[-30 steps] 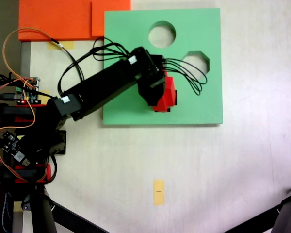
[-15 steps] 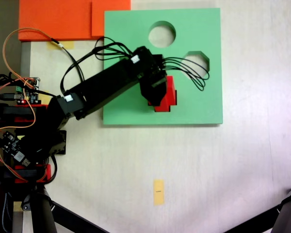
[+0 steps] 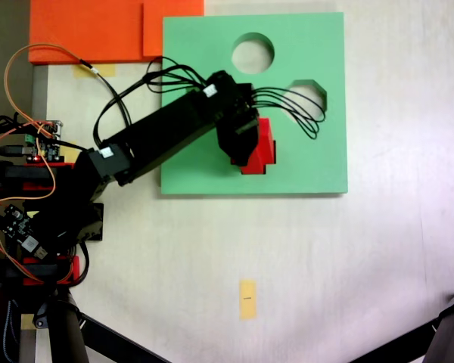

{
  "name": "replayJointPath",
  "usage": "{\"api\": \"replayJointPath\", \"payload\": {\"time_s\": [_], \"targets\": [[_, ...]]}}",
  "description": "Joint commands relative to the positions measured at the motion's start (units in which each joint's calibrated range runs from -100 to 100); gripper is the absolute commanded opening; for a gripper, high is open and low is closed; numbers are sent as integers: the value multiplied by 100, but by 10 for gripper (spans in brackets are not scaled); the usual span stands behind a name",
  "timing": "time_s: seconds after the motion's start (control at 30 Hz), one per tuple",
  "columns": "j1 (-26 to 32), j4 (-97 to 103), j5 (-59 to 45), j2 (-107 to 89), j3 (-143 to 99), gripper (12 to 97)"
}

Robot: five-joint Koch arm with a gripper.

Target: Put the cross columnar block into the corresponding hole

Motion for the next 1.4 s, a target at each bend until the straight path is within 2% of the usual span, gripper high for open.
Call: {"api": "replayJointPath", "payload": {"time_s": [0.0, 0.43, 0.47, 0.63, 0.77, 0.93, 1.1, 1.17, 1.23, 1.37], "targets": [[-29, -333, -10, -488, -18, 648], [-230, -304, -88, -1075, -815, 648], [-230, -323, -88, -1159, -825, 658], [-205, -323, -78, -1927, -835, 854], [-186, -323, -142, -3673, -815, 856], [-259, -333, -972, -6410, -845, 852], [-488, -92, -2696, -8324, -626, 846], [-757, -73, -3849, -8952, -706, 725], [-1270, 129, -5089, -9525, -915, 613], [-1646, 1824, -5490, -10684, -2670, 603]]}}
